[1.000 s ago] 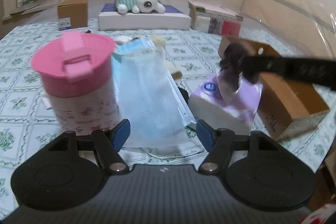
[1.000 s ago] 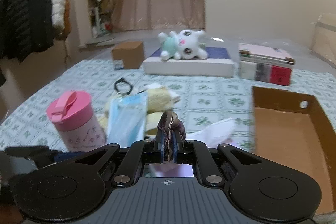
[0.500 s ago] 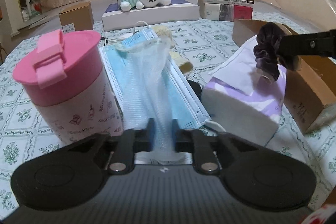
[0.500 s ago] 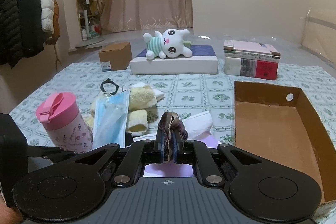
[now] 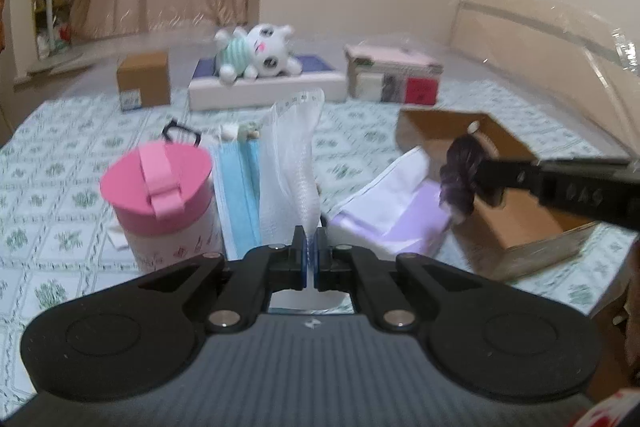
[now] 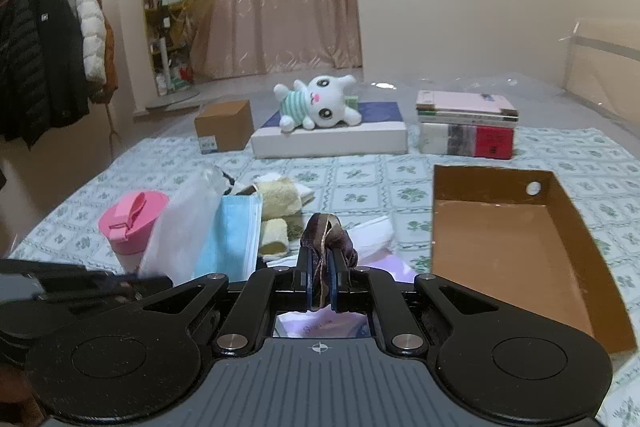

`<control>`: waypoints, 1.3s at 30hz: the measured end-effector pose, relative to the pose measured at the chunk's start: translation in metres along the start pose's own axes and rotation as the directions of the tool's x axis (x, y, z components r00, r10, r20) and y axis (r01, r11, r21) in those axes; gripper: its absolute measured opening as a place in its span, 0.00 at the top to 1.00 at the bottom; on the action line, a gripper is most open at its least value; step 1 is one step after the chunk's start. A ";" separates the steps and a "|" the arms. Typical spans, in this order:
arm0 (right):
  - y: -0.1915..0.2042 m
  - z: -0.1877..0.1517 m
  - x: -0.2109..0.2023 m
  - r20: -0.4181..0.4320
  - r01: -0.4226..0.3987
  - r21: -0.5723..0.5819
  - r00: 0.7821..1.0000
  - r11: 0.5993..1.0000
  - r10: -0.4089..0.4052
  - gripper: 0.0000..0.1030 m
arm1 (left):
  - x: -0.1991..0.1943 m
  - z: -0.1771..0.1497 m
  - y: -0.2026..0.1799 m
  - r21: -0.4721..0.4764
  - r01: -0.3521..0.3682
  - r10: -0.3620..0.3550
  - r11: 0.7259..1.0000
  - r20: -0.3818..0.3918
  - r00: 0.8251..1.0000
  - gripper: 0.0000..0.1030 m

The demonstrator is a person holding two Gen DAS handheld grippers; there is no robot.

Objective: Organize soft objects
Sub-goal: 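Carry the bag with the left gripper into the cardboard box while the right gripper drops the scrunchie there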

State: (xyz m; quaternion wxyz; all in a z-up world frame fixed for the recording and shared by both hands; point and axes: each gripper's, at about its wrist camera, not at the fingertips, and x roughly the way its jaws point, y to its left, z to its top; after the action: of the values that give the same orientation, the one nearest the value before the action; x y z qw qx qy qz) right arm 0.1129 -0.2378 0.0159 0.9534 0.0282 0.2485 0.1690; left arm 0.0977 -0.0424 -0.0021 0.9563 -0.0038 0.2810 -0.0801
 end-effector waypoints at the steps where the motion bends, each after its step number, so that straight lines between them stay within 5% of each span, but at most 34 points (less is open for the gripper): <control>1: -0.002 0.000 -0.006 0.007 0.007 0.004 1.000 1.000 -0.007 0.92 | -0.006 0.003 -0.004 0.007 0.007 -0.007 1.000 0.014 1.000 0.98; 16: -0.054 -0.002 -0.069 0.075 0.133 0.090 0.987 0.987 -0.140 0.92 | -0.031 0.034 -0.065 0.083 0.150 -0.155 0.985 0.060 0.986 0.98; 25: -0.119 -0.005 -0.073 0.053 0.241 0.145 0.967 0.960 -0.250 0.92 | 0.017 0.042 -0.133 0.076 0.319 -0.318 0.945 -0.018 0.948 0.98; 33: -0.157 -0.012 -0.066 0.014 0.294 0.164 0.954 0.942 -0.300 0.92 | 0.069 0.049 -0.172 0.075 0.371 -0.368 0.926 -0.050 0.929 0.98; 35: -0.163 -0.011 -0.062 0.008 0.302 0.170 0.951 0.938 -0.308 0.92 | 0.085 0.050 -0.180 0.080 0.364 -0.360 0.928 -0.058 0.931 0.93; 37: -0.167 -0.010 -0.057 0.002 0.308 0.172 0.950 0.936 -0.313 0.92 | 0.098 0.048 -0.183 0.080 0.353 -0.349 0.932 -0.062 0.935 0.67; 39: -0.171 -0.010 -0.051 -0.003 0.310 0.174 0.949 0.935 -0.314 0.92 | 0.100 0.046 -0.182 0.071 0.354 -0.350 0.933 -0.054 0.935 0.61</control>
State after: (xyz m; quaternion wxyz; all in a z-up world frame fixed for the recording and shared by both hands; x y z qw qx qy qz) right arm 0.1186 -0.4166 0.0071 0.9650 0.0731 0.2518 -0.0070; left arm 0.1782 -0.2391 -0.0076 0.9201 -0.0145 0.2915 -0.2613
